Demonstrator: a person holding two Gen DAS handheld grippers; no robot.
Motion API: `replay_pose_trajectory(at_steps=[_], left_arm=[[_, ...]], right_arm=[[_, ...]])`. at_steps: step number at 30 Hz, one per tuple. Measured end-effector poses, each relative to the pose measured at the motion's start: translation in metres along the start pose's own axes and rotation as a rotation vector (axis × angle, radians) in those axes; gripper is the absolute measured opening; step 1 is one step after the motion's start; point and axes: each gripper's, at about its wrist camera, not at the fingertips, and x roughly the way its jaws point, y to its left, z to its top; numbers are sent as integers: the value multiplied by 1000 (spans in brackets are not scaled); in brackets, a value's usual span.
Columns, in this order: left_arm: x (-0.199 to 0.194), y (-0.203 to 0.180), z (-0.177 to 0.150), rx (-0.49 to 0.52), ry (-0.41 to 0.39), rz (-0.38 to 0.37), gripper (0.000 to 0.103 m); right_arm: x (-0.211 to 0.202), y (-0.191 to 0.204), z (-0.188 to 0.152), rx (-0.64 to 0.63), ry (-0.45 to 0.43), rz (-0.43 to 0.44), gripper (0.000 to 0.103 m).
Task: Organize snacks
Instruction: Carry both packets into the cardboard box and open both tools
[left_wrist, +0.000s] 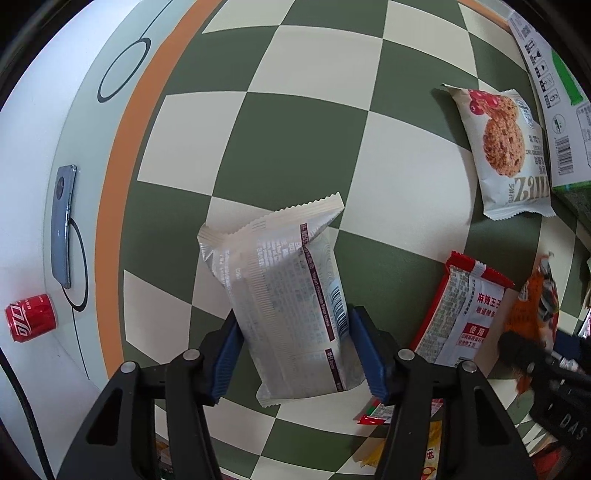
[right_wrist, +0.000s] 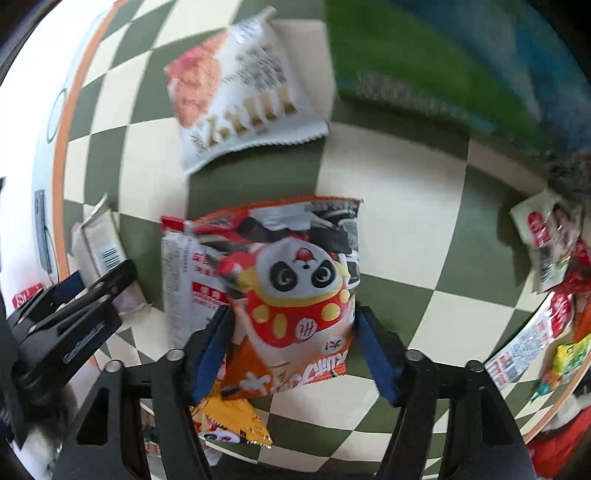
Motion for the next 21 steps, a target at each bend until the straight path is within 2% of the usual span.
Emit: replay_pose_trajectory(at_steps=[3,8,15,21], left_arm=[[-7,-5,-5,7,-24,12,55],[-25,-11,-15,22,-59,-10,55],[-81,-26,-33,49,-149,-46,55],[-152,-43,-31,95,-245,-131,55]], right_arm=[[-7,-2,-3,-16,-51,-38,56],[-17,4,-21,-21,-102,-33,51],[-54,-8,-47,-16,-154,48,49],[-107,-32,-70,-6,-212,142,48]])
